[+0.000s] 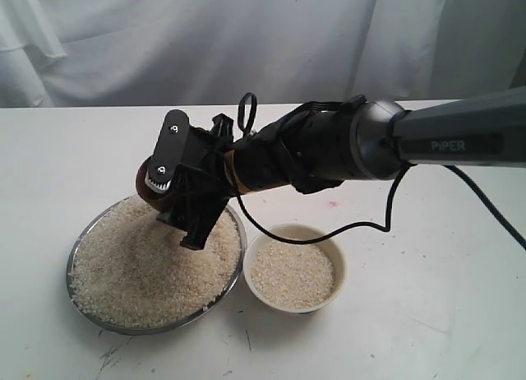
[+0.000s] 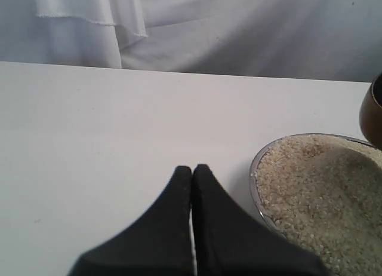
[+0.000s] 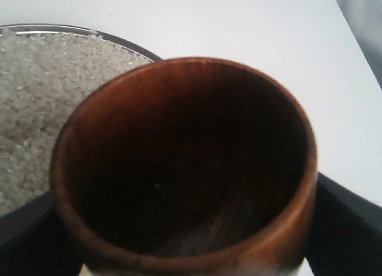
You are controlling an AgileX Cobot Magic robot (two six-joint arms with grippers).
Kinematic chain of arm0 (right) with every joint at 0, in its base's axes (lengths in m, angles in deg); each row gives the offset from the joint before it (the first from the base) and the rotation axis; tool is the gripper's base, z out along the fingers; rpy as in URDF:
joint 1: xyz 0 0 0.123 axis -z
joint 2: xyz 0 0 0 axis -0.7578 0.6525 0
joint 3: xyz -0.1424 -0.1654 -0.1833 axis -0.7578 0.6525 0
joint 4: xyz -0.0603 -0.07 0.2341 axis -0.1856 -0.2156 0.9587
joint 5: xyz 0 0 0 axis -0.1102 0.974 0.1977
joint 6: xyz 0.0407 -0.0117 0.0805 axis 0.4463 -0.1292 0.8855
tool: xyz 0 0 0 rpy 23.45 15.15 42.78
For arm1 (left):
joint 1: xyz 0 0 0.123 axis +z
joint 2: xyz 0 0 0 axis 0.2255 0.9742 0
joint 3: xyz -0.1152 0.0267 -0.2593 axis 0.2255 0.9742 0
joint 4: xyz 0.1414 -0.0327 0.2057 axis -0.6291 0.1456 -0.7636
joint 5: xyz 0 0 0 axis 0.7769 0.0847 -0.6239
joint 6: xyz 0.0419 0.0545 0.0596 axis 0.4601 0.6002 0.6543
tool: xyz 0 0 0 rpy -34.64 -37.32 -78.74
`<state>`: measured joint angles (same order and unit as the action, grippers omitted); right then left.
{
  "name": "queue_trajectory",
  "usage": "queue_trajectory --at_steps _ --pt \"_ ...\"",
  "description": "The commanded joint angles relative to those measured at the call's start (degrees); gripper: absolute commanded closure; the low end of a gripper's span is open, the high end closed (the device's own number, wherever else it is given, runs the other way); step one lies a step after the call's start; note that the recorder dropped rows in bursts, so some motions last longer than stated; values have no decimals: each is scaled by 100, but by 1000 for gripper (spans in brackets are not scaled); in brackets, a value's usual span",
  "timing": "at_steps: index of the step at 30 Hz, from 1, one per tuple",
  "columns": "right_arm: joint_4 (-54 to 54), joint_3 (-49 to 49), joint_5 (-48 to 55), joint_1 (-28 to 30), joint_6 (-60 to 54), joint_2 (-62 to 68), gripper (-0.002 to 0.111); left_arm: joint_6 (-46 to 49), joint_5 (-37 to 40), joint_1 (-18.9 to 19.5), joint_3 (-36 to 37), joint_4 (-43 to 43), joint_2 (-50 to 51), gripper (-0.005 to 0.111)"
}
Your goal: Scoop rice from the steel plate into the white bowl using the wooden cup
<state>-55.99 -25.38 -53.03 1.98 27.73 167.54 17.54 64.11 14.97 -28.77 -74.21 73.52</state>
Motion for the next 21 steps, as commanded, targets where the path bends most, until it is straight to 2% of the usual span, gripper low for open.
queue_trajectory --at_steps 1,5,9,14,17,21 --pt "7 -53 -234 -5 1215 -93 64 0 -40 11 28 9 -24 107" --pt "7 -53 -616 -5 2822 -93 64 0 -40 11 28 9 -24 107" --pt "7 -53 -792 -5 3771 -93 64 0 -40 11 28 9 -24 107" --pt "7 -53 -872 -5 3875 -93 65 0 -40 11 28 9 -24 107" --pt "7 -53 -912 -5 3301 -93 70 0 -40 11 28 9 -24 107" --pt "7 -53 -1092 -5 3312 -93 76 0 -40 11 28 9 -24 107"
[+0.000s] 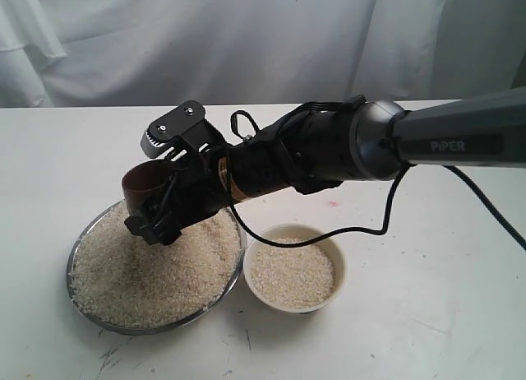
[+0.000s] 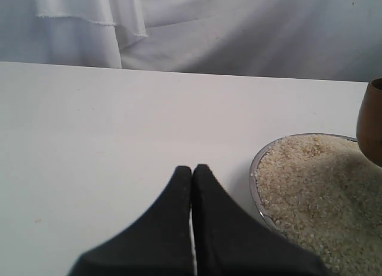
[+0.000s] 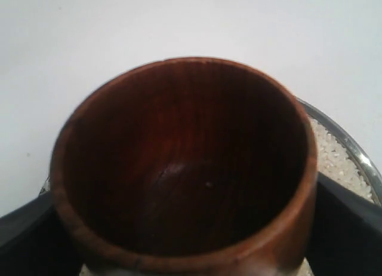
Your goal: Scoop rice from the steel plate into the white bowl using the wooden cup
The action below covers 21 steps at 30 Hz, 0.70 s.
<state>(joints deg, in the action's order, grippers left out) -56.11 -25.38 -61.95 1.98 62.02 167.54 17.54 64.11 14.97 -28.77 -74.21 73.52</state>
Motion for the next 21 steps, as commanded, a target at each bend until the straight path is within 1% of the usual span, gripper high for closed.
queue_trajectory --at_steps 1,2,4,11,13,15,16,17,21 --pt "19 -53 -200 -5 -117 -93 77 0 -40 11 28 9 -24 107" --pt "19 -53 -173 -5 -100 -93 79 0 -40 11 28 9 -24 107" --pt "19 -53 -68 -5 -57 -93 81 0 -40 11 28 9 -24 107" --pt "50 -53 -108 6 19 -93 81 0 -40 11 28 9 -24 107" --pt "532 -53 88 17 -643 -93 81 0 -40 11 28 9 -24 107" --pt "1456 -53 96 17 -1801 -93 81 0 -40 11 28 9 -24 107" --pt "1708 -53 112 17 -2187 -93 81 0 -40 11 28 9 -24 107" --pt "2241 -53 348 3 -2924 -93 81 0 -40 11 28 9 -24 107" --pt "3782 -53 1384 -36 -4806 -93 81 0 -40 11 28 9 -24 107"
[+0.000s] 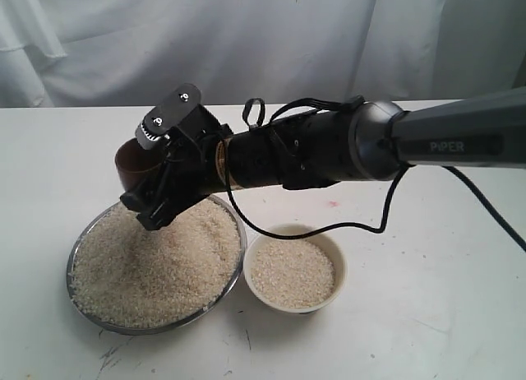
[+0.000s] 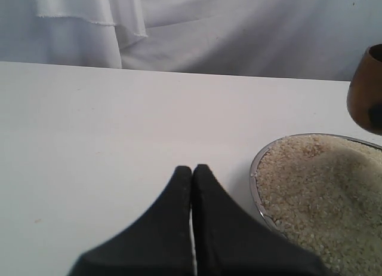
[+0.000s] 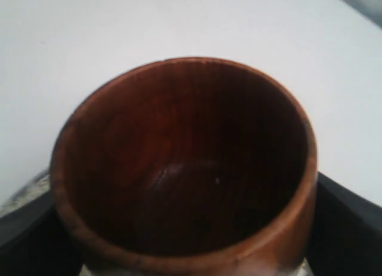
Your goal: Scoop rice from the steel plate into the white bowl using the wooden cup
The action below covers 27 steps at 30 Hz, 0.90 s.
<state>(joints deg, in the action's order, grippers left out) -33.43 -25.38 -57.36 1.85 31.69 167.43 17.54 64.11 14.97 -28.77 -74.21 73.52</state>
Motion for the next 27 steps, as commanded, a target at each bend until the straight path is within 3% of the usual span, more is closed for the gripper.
queue_trajectory --at_steps 1,6,9,15,21,27 --pt "2155 -53 1279 -48 -2566 -95 81 0 -40 11 28 9 -24 107" --pt "3522 -53 1927 -230 -4398 -250 84 0 -40 11 28 9 -24 107" --pt "3678 -53 2272 -306 -5081 -385 88 0 -40 11 28 9 -24 107" --pt "4079 -53 3031 -522 -5348 -689 94 0 -40 11 28 9 -24 107" --pt "4717 -53 3166 -765 -5725 -749 95 0 -40 11 28 9 -24 107" --pt "6056 -66 3471 -845 -7425 -700 95 0 -40 11 28 9 -24 107"
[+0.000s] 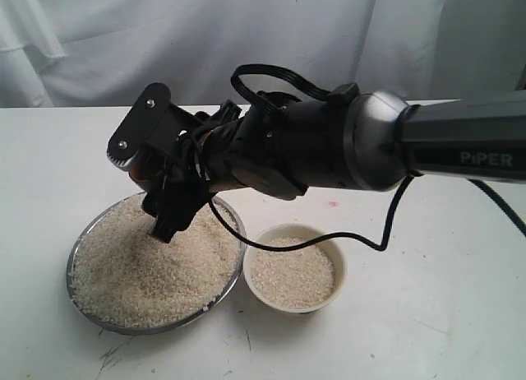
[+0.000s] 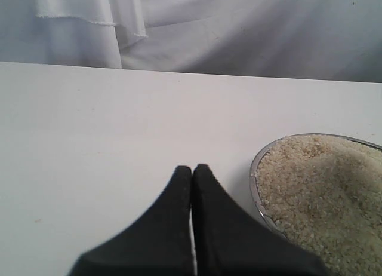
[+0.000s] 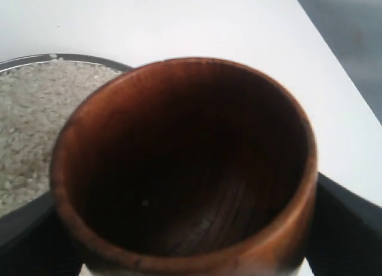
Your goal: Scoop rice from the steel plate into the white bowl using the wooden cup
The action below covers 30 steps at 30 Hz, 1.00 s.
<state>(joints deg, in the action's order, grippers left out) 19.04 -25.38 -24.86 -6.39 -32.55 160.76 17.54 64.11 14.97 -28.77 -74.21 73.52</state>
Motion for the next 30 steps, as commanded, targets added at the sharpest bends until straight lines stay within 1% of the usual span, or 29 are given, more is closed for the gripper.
queue_trajectory --at_steps 1,4,7,9,11,14,19,21,25,30 --pt "897 -77 311 -21 -1089 -20 95 0 -40 11 28 9 -24 107" --pt "986 -269 732 -21 -1343 107 96 0 -40 11 28 9 -24 107" --pt "1261 -719 1361 -9 -1625 308 97 0 -40 11 28 9 -24 107" --pt "1259 -931 1618 -9 -1625 416 97 0 -40 11 28 9 -24 107" --pt "1333 -1056 1650 -9 -1625 468 97 0 -40 11 28 9 -24 107" --pt "1621 -1123 1624 -9 -1929 561 97 0 -40 11 28 9 -24 107" --pt "1939 -1123 1756 -36 -1957 601 95 0 -40 11 28 9 -24 107" --pt "1957 -1123 1767 -47 -1957 601 92 0 -40 11 28 9 -24 107" --pt "1957 -1123 1883 -47 -2042 631 79 0 -40 11 28 9 -24 107" --pt "2066 -1123 1967 -47 -2082 691 68 0 -40 11 28 9 -24 107"
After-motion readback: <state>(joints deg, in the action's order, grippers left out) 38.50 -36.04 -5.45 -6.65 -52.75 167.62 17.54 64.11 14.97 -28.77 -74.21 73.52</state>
